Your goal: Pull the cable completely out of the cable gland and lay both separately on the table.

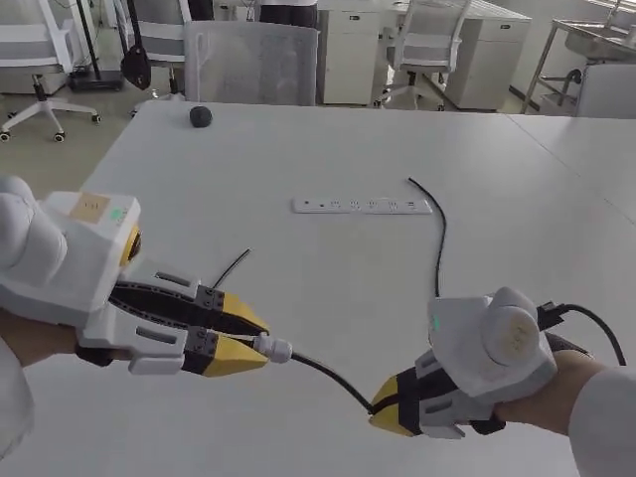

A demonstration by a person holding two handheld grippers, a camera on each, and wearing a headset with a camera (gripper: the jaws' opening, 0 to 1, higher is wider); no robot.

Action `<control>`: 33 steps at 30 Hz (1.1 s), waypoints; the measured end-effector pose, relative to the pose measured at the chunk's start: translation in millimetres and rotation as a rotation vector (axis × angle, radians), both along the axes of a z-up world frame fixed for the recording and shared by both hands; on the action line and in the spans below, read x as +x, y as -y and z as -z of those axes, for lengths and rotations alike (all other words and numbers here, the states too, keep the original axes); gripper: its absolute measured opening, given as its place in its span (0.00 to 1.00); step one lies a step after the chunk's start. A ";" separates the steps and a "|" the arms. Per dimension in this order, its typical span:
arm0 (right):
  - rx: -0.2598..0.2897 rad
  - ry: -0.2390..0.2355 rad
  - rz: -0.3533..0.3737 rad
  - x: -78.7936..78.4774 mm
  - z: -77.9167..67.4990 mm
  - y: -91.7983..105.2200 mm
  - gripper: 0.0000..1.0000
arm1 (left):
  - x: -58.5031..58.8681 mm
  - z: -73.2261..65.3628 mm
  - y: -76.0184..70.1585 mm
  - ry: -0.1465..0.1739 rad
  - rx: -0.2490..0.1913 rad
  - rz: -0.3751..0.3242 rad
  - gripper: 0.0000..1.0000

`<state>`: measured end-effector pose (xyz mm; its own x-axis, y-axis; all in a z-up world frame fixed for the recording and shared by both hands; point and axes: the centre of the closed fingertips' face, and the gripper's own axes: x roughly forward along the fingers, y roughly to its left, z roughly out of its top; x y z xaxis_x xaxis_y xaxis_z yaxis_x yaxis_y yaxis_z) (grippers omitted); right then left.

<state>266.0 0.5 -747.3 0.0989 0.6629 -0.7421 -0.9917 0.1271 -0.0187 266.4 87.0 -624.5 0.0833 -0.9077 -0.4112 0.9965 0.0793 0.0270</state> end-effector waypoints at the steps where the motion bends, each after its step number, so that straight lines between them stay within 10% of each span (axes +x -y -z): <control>1: -0.004 -0.003 0.001 0.1 1.6 1.3 0.00 | -0.2 0.2 0.2 -0.001 -0.001 0.000 0.14; 19: -0.054 -0.023 0.019 0.6 9.4 17.6 0.01 | 0.7 0.2 3.7 0.000 -0.002 0.009 0.14; 33: 0.035 0.015 -0.040 -9.4 -47.5 -13.4 0.14 | -1.5 4.4 6.4 -0.004 0.012 0.022 0.14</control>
<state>256.6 14.0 -699.8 0.0827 0.6924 -0.7167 -0.9957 0.0877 -0.0301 264.9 80.6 -628.9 0.0624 -0.9042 -0.4226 0.9981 0.0575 0.0243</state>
